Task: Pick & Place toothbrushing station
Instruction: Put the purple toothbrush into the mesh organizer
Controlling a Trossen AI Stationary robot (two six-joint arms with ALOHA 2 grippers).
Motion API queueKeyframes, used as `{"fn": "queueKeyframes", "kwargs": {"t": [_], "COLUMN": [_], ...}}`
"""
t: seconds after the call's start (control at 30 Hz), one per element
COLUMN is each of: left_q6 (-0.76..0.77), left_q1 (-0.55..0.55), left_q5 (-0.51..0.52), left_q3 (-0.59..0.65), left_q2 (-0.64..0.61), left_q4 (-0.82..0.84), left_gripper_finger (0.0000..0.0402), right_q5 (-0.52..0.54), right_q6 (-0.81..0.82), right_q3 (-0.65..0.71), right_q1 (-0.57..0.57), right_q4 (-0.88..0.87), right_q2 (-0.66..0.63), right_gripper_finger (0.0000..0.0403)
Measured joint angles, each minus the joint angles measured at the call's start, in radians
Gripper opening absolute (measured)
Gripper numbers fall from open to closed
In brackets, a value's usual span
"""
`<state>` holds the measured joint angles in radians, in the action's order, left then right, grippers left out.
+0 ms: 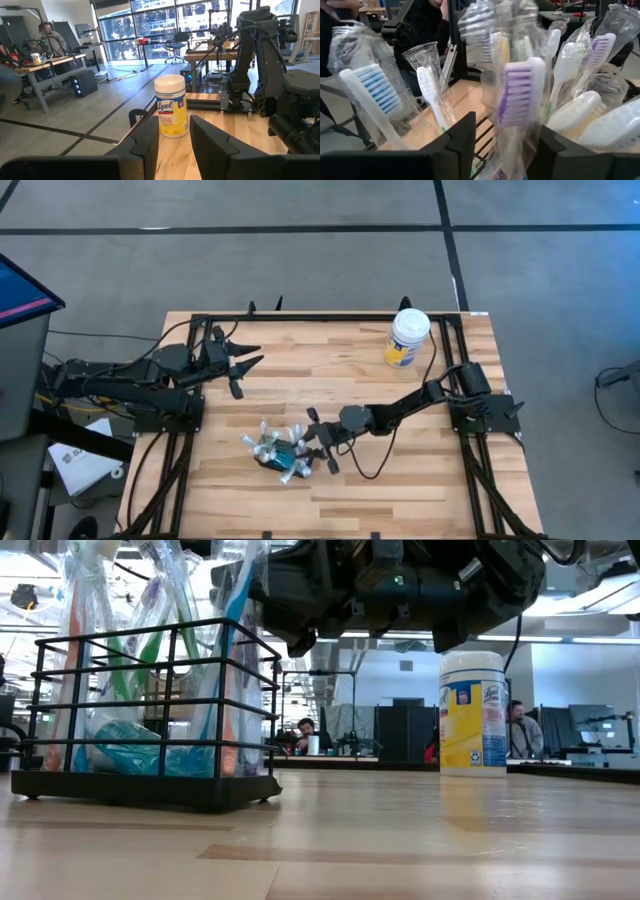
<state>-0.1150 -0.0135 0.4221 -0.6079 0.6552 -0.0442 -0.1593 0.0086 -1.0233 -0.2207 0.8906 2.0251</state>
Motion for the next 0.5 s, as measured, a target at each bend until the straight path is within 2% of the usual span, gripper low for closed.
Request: {"fn": "queueKeyframes", "kwargs": {"t": [0.23,0.5], "left_q6": [0.000,0.000], "left_q1": [0.000,0.000], "left_q5": [0.000,0.000], "left_q3": [0.000,0.000], "left_q2": [0.000,0.000], "left_q4": [0.000,0.000], "left_gripper_finger": [0.0104,0.0104], "right_q5": [0.000,0.002], "right_q6": [0.003,-0.009], "right_q3": [0.000,0.001], "right_q1": [0.000,0.013], "right_q4": [-0.070,-0.244], "right_q2": [-0.035,-0.144], "right_gripper_finger": [0.0152,0.0170]}}
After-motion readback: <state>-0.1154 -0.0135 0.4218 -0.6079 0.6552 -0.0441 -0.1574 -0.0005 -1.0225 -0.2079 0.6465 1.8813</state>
